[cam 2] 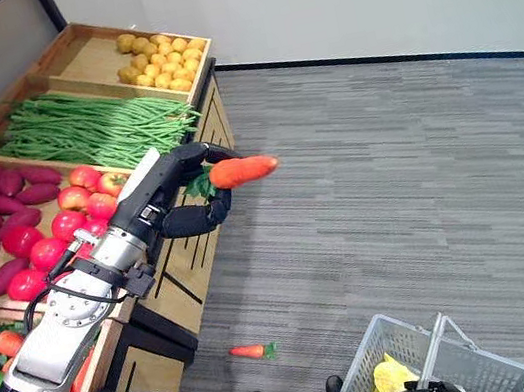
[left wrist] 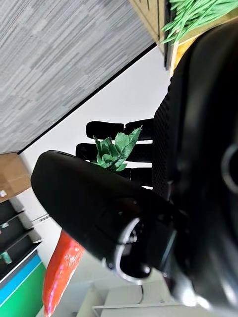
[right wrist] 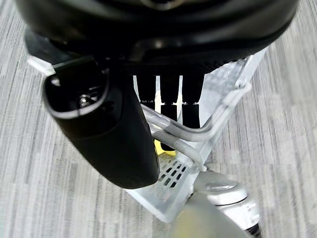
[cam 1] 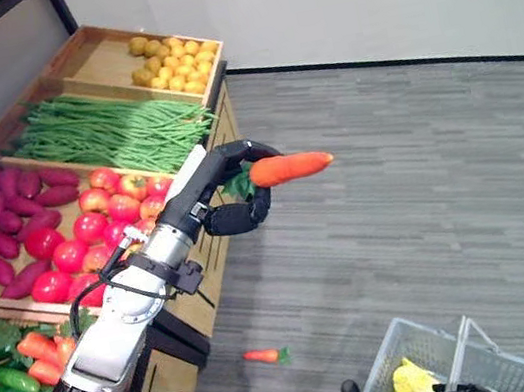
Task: Get the vegetables into the basket
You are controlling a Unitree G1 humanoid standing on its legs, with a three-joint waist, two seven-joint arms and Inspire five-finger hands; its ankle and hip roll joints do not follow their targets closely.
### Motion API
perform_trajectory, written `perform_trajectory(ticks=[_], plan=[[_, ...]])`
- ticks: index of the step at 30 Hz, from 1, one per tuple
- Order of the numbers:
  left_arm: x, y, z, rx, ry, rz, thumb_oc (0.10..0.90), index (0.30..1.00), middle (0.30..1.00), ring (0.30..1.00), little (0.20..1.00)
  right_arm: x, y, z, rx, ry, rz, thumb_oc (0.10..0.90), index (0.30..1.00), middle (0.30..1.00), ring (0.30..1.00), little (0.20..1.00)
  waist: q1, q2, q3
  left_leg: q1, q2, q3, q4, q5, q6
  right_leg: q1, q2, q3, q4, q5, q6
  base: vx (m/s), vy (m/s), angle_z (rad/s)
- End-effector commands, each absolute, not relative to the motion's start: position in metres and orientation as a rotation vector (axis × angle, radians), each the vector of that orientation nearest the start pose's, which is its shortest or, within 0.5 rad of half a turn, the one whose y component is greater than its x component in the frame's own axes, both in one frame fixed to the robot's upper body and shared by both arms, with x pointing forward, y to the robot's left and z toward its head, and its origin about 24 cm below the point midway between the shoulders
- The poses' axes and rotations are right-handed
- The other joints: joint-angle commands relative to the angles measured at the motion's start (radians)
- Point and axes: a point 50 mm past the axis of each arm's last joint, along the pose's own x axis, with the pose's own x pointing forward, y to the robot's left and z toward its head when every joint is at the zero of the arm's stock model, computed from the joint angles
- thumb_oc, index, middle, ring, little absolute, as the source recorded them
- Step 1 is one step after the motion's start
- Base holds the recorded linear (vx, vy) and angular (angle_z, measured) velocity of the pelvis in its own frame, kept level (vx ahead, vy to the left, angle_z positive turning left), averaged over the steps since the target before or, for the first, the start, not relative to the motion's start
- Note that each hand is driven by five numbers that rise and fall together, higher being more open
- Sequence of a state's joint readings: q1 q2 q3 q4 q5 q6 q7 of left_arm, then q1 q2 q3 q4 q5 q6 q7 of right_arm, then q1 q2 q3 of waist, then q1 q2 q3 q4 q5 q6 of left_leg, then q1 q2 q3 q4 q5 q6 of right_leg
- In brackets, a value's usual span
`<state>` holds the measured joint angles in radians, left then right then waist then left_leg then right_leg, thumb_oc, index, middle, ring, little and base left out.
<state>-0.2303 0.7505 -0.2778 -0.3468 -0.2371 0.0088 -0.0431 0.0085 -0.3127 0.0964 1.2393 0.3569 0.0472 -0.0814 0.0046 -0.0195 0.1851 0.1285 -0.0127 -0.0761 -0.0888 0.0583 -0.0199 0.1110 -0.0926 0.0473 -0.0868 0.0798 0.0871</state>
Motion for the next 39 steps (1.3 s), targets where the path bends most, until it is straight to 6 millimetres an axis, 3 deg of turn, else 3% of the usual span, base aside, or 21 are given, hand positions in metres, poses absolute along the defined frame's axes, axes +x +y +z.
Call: perform_trajectory(ticks=[1, 6, 12, 17, 18, 25, 27, 32, 39], plan=[[0.252, 0.154, 0.209, 0.479, -0.629, -0.441, 0.4, 0.3, 0.3, 0.3, 0.3, 0.11, -0.283, -0.142, -0.123, 1.138, -0.367, 0.4, 0.3, 0.3, 0.3, 0.3, 0.002, 0.017, -0.092, -0.062, -0.008, 0.047, 0.02, -0.046, -0.03, 0.027, 0.025, -0.04, 0.051, -0.143, 0.025, 0.06, 0.058, -0.06], [0.251, 0.149, 0.207, 0.508, -0.611, -0.49, 0.4, 0.3, 0.3, 0.3, 0.3, 0.128, -0.29, -0.132, -0.138, 1.07, -0.368, 0.4, 0.3, 0.3, 0.3, 0.3, 0.002, 0.021, -0.106, -0.044, -0.008, 0.054, 0.007, -0.052, -0.027, 0.033, 0.013, -0.031, 0.047, -0.14, 0.033, 0.04, 0.044, -0.05], [0.252, 0.136, 0.201, 0.521, -0.591, -0.569, 0.4, 0.3, 0.3, 0.3, 0.3, 0.18, -0.307, -0.098, -0.213, 0.862, -0.358, 0.4, 0.3, 0.3, 0.3, 0.3, 0.008, 0.025, -0.112, -0.042, -0.007, 0.052, 0.001, -0.052, -0.028, 0.036, 0.008, -0.038, 0.027, -0.131, 0.04, 0.0, 0.0, 0.0], [0.253, 0.135, 0.201, 0.522, -0.587, -0.577, 0.4, 0.3, 0.3, 0.3, 0.3, 0.187, -0.308, -0.092, -0.221, 0.835, -0.353, 0.4, 0.3, 0.3, 0.3, 0.3, 0.008, 0.026, -0.113, -0.041, -0.007, 0.053, 0.001, -0.053, -0.028, 0.037, 0.007, -0.039, 0.026, -0.131, 0.04, 0.0, 0.0, 0.0], [0.264, 0.122, 0.185, 0.595, -0.523, -0.636, 0.4, 0.3, 0.3, 0.3, 0.3, 0.234, -0.301, -0.058, -0.298, 0.666, -0.262, 0.4, 0.3, 0.3, 0.3, 0.3, 0.008, 0.03, -0.116, -0.037, -0.007, 0.057, 0.001, -0.057, -0.027, 0.041, 0.005, -0.045, 0.024, -0.13, 0.042, 0.0, 0.0, 0.0], [0.283, 0.111, 0.156, 0.68, -0.409, -0.653, 0.4, 0.3, 0.3, 0.3, 0.3, 0.267, -0.284, -0.025, -0.356, 0.505, -0.156, 0.4, 0.3, 0.3, 0.3, 0.3, 0.0, 0.033, -0.114, -0.026, -0.002, 0.063, 0.001, -0.06, -0.026, 0.046, 0.007, -0.042, 0.022, -0.131, 0.039, 0.01, -0.002, -0.02], [0.297, 0.101, 0.133, 0.736, -0.327, -0.655, 0.4, 0.3, 0.3, 0.3, 0.3, 0.284, -0.272, 0.001, -0.4, 0.384, -0.091, 0.4, 0.3, 0.3, 0.3, 0.3, -0.011, 0.035, -0.112, -0.027, 0.003, 0.069, 0.001, -0.06, -0.026, 0.044, 0.008, -0.038, 0.023, -0.134, 0.038, 0.0, 0.0, 0.0], [0.309, 0.085, 0.106, 0.836, -0.265, -0.649, 0.4, 0.3, 0.3, 0.3, 0.3, 0.295, -0.254, 0.03, -0.394, 0.236, -0.026, 0.4, 0.3, 0.3, 0.3, 0.3, -0.031, 0.037, -0.111, -0.024, 0.005, 0.081, 0.001, -0.062, -0.025, 0.042, 0.009, -0.031, 0.022, -0.135, 0.037, 0.0, -0.003, -0.11], [0.322, 0.064, 0.078, 1.067, -0.244, -0.622, 0.4, 0.3, 0.3, 0.3, 0.3, 0.29, -0.225, 0.04, -0.347, 0.124, 0.059, 0.4, 0.3, 0.3, 0.3, 0.3, -0.062, 0.043, -0.107, -0.017, 0.009, 0.105, 0.001, -0.066, -0.021, 0.038, 0.01, -0.016, 0.025, -0.137, 0.036, 0.0, -0.001, -0.09]])
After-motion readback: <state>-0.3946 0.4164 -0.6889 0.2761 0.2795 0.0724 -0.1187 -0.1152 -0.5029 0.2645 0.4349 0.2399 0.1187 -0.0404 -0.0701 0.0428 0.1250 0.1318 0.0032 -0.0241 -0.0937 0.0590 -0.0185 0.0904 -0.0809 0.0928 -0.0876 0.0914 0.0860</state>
